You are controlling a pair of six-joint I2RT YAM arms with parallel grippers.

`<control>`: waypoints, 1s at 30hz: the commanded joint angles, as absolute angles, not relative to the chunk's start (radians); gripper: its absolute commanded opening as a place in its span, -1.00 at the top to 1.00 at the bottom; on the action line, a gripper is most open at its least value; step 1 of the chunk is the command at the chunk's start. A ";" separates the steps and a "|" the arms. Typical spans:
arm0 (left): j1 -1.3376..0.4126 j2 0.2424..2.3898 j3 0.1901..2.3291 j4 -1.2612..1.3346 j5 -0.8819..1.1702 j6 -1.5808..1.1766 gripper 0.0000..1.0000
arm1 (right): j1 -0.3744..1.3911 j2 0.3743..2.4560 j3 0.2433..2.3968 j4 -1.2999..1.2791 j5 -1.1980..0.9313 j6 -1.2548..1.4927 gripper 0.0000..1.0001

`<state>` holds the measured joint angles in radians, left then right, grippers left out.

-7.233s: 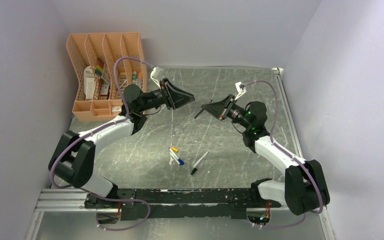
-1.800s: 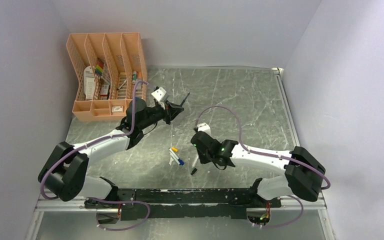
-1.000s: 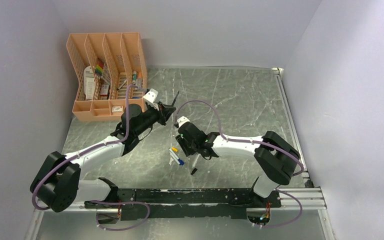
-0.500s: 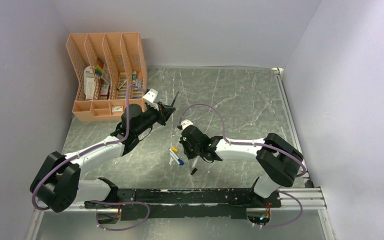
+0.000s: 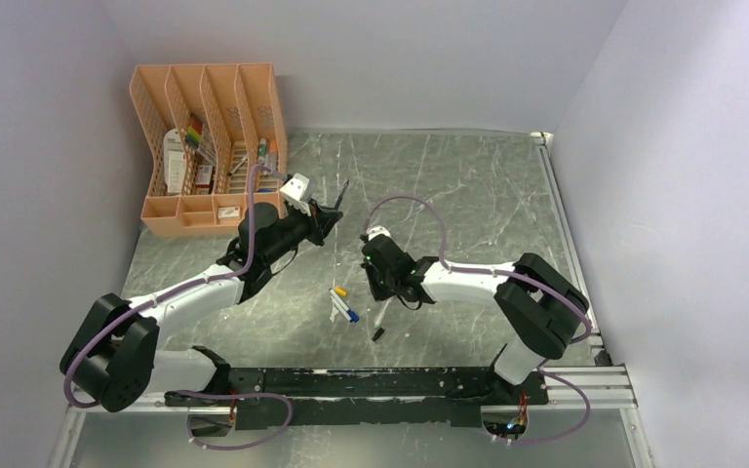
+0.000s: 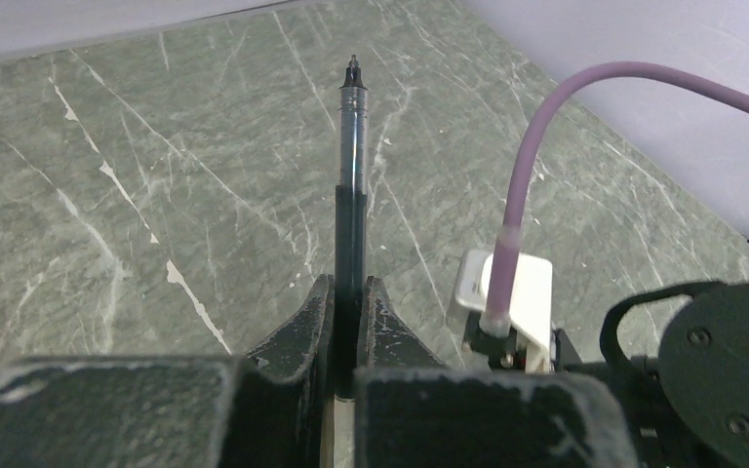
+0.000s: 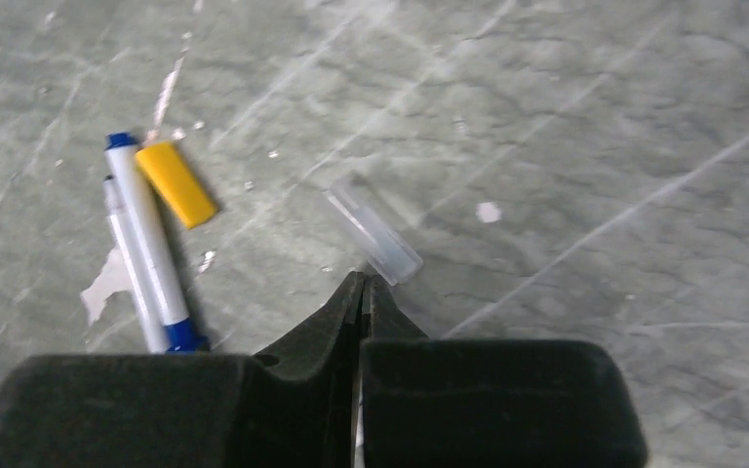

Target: Insert the pens into the pen caps

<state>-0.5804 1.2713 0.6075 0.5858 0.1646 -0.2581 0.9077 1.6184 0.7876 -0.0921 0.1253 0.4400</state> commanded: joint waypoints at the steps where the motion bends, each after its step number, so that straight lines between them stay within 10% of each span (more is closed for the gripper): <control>1: -0.581 1.256 0.616 0.579 0.169 -0.244 0.86 | 0.865 1.631 0.805 -0.139 0.142 0.431 1.00; 30: -0.581 1.227 0.619 0.543 0.167 -0.244 0.86 | 0.784 1.821 0.995 -0.089 0.196 0.324 0.83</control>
<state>-0.5804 1.2564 0.6075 0.5407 0.1646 -0.2508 0.7902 1.7912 0.9802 -0.0948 0.1951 0.3412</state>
